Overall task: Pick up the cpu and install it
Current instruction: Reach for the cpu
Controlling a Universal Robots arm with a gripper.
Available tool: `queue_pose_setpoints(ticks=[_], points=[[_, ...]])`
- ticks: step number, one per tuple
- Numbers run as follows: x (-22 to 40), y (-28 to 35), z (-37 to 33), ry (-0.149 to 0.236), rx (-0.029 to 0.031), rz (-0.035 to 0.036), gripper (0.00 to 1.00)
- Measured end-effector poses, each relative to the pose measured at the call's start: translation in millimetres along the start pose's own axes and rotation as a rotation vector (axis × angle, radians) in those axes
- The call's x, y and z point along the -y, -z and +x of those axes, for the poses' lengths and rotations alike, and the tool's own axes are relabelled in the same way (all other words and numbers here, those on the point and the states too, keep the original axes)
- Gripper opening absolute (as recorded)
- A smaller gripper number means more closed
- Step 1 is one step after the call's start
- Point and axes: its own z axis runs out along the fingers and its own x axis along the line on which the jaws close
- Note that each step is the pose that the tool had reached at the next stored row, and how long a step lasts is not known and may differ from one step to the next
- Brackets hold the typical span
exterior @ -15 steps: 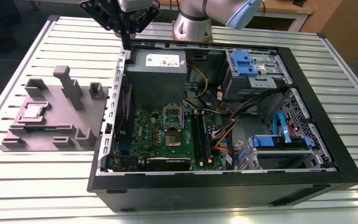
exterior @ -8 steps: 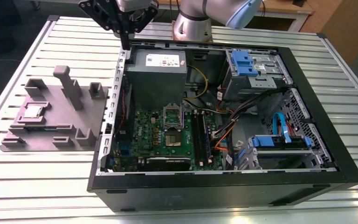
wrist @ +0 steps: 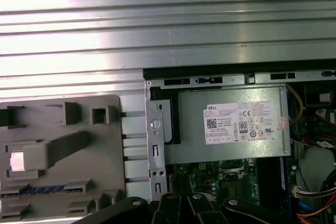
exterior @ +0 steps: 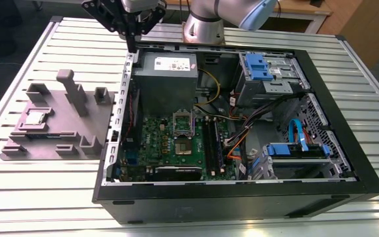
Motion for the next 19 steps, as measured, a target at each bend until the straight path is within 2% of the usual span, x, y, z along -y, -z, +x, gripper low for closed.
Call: queue_pose_setpoints(ticks=[19], points=[[0.4, 0.1, 5.1, 0.0, 0.0, 0.0, 0.1]])
